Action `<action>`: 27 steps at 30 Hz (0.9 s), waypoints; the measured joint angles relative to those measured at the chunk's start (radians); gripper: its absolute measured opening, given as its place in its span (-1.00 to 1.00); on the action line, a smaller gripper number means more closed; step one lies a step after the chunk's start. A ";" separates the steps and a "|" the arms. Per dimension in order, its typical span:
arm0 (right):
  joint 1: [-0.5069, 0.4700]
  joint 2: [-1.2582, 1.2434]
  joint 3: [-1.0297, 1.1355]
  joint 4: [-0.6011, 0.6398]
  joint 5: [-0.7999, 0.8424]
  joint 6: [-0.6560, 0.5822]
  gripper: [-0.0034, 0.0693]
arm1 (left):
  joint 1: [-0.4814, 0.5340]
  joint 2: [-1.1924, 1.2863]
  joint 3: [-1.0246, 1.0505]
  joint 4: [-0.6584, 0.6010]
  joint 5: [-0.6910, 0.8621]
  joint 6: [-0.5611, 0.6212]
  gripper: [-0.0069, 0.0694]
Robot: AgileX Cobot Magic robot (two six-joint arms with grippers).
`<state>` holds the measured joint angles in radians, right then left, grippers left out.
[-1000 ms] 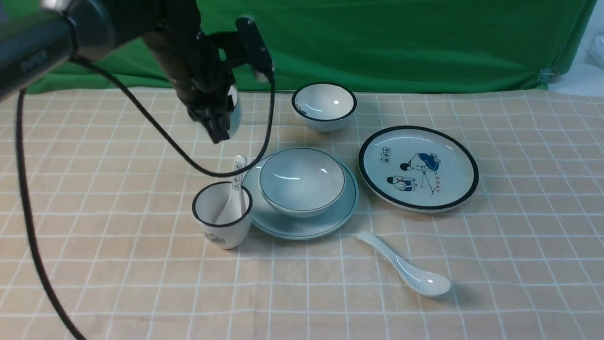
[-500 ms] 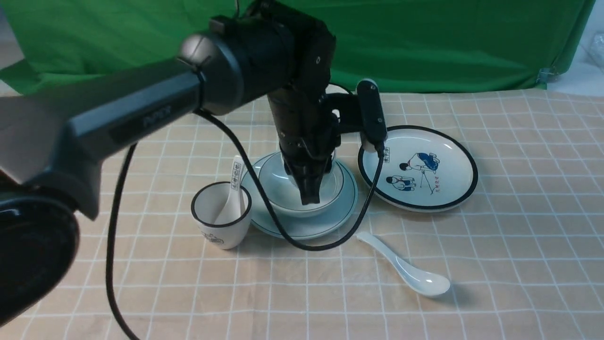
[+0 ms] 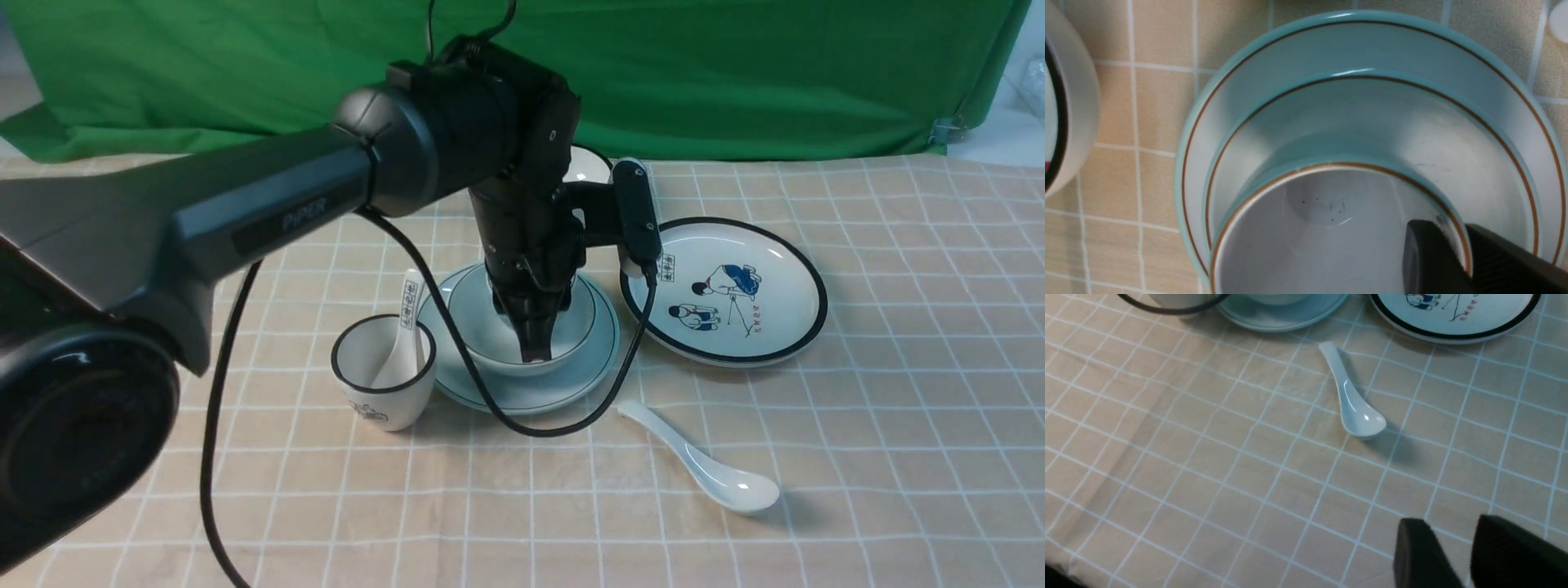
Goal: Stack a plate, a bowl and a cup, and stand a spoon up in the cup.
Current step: Use the left arm to put the blue teacup into the blue rice bowl in the middle, then use the right arm to grab a blue soup spoon
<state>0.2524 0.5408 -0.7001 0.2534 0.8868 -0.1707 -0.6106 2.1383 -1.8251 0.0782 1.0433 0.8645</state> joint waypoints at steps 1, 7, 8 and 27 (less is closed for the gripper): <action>0.000 0.018 -0.009 0.000 0.006 0.000 -0.01 | 0.000 0.000 0.000 0.004 0.000 0.000 -0.45; 0.000 0.252 -0.103 0.011 0.022 -0.063 0.36 | 0.000 -0.025 0.000 0.003 0.000 -0.006 0.13; 0.000 0.323 -0.138 0.025 0.022 -0.093 0.34 | 0.000 -0.044 0.000 -0.003 0.001 -0.020 0.27; 0.249 1.230 -0.545 -0.019 -0.147 -0.317 0.47 | 0.000 -0.767 0.155 -0.229 0.071 -0.434 -0.78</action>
<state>0.5018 1.7712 -1.2448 0.2340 0.7398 -0.4873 -0.6103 1.3710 -1.6705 -0.1503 1.1148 0.4305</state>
